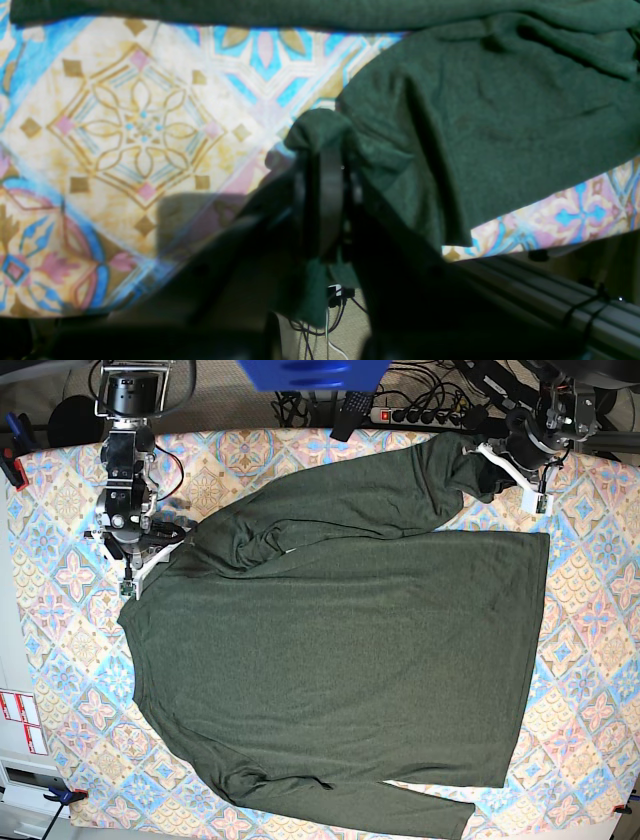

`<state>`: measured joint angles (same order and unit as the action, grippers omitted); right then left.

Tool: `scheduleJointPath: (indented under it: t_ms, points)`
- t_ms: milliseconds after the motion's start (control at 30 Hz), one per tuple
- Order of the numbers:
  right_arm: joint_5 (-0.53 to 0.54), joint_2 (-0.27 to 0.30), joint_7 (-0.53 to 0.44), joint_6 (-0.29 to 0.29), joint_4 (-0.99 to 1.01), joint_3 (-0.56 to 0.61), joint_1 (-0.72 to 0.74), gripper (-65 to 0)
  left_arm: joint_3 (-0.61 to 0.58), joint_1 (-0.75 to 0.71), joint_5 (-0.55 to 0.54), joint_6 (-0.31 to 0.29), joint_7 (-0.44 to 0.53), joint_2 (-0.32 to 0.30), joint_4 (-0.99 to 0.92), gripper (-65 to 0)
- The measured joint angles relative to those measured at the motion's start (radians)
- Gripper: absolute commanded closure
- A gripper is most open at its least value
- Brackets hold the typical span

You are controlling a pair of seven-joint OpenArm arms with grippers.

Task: Fold the T-shirt properly
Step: 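Move the right gripper to the other shoulder and grasp the shirt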

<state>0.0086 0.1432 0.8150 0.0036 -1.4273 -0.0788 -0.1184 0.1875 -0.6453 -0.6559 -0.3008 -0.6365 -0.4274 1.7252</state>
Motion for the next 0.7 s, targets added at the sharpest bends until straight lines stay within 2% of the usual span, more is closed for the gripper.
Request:
scheduleJointPath:
  t_ms: [133,267,400,567,633,700]
  points:
    - [0.040,-0.001,-0.011,0.002,0.012,0.000,0.024,-27.4,0.000,-0.003,0.000,0.000,-0.003,0.000,0.000,0.0]
    - [0.212,-0.001,-0.031,0.000,0.045,-0.009,0.023,-33.6,0.000,0.000,0.000,0.001,-0.003,-0.001,0.000,0.0]
    - [0.346,0.007,-0.036,-0.002,0.121,-0.042,0.084,-34.5,0.000,-0.002,0.000,0.001,-0.003,0.000,0.000,0.0]
    - [0.367,0.007,-0.082,0.007,0.154,-0.052,0.087,-34.4,0.000,0.000,0.000,0.000,-0.003,0.000,0.000,0.0]
    - [0.367,0.007,-0.070,0.006,0.153,-0.052,0.089,-31.2,0.000,-0.002,0.004,0.005,-0.003,0.000,0.000,0.0]
    - [0.367,0.007,-0.070,0.001,0.153,-0.052,0.090,-21.8,0.000,-0.002,0.003,0.002,-0.003,0.001,0.001,0.0]
